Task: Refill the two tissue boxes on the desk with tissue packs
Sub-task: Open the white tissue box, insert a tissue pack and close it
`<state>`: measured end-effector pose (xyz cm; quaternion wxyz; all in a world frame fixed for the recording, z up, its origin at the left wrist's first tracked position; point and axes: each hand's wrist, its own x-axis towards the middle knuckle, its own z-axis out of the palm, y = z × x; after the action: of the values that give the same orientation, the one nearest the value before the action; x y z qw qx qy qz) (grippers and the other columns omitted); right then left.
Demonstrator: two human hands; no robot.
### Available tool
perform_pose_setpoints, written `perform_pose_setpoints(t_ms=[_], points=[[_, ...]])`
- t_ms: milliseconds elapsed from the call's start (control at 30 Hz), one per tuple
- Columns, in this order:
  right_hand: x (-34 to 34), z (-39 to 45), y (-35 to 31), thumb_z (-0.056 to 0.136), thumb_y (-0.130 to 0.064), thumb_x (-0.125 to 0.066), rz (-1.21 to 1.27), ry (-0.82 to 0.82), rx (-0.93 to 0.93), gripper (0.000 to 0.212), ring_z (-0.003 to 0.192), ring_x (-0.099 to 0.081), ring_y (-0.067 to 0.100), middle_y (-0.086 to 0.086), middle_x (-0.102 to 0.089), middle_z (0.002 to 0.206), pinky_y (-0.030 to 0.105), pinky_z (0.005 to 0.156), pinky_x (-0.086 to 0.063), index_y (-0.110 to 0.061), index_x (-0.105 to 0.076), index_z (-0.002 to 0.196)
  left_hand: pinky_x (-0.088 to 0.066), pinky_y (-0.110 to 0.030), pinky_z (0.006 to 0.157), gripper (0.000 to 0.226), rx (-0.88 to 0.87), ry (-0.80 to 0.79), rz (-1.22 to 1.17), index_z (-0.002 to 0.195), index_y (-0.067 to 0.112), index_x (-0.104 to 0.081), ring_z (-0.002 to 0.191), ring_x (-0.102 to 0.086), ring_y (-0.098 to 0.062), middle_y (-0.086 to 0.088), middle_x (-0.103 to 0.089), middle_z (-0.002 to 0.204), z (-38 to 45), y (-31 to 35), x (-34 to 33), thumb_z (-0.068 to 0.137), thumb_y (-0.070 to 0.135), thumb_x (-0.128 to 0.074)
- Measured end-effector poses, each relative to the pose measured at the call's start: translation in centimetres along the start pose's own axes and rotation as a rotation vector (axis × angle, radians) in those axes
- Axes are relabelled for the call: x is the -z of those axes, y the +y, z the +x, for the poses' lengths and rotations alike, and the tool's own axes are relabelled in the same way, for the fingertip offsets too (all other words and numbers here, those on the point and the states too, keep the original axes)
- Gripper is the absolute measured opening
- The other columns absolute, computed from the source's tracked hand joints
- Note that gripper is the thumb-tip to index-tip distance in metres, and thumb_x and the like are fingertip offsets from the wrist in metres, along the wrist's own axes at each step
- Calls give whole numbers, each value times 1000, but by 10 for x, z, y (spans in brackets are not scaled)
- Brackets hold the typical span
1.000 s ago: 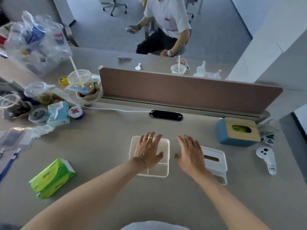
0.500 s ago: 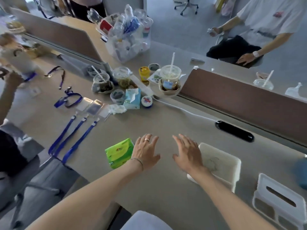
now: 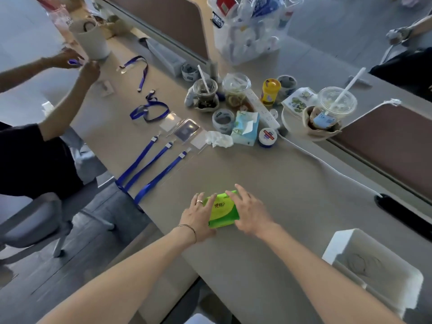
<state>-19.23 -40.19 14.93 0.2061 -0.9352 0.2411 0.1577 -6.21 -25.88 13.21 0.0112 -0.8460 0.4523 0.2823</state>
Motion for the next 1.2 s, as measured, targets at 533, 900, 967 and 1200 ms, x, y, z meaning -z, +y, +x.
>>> perform_pose_setpoints(t_ms=[533, 900, 967, 1200], points=[[14, -14, 11, 73, -22, -77, -91, 47, 18, 91, 120, -54, 29, 4, -36, 151, 40, 95, -52, -31, -29, 149, -52, -36, 93, 97, -194, 74, -34, 156, 32, -15, 146, -21, -27, -12, -27, 155, -2, 13, 22, 75, 14, -65], [67, -149, 100, 69, -35, -75, -83, 294, -241, 85, 116, -59, 28, -2, -44, 146, 38, 84, -55, -36, -36, 145, -51, -35, 97, 97, -563, 63, 31, 154, 38, -15, 145, -23, -24, -5, -27, 155, 4, 157, 54, 72, 14, -63], [70, -176, 115, 68, -37, -76, -77, 331, -294, 85, 116, -59, 27, -1, -46, 145, 37, 87, -54, -35, -38, 145, -50, -34, 99, 99, -629, 43, 52, 154, 38, -15, 145, -24, -24, -6, -27, 155, 3, 186, 56, 72, 14, -64], [63, -270, 168, 69, -39, -77, 6, 389, -494, 88, 119, -55, 23, -6, -44, 146, 37, 87, -53, -36, -36, 147, -47, -36, 101, 99, -851, -1, 175, 153, 41, -15, 138, -33, -26, -3, -34, 150, -3, 288, 42, 71, 19, -68]])
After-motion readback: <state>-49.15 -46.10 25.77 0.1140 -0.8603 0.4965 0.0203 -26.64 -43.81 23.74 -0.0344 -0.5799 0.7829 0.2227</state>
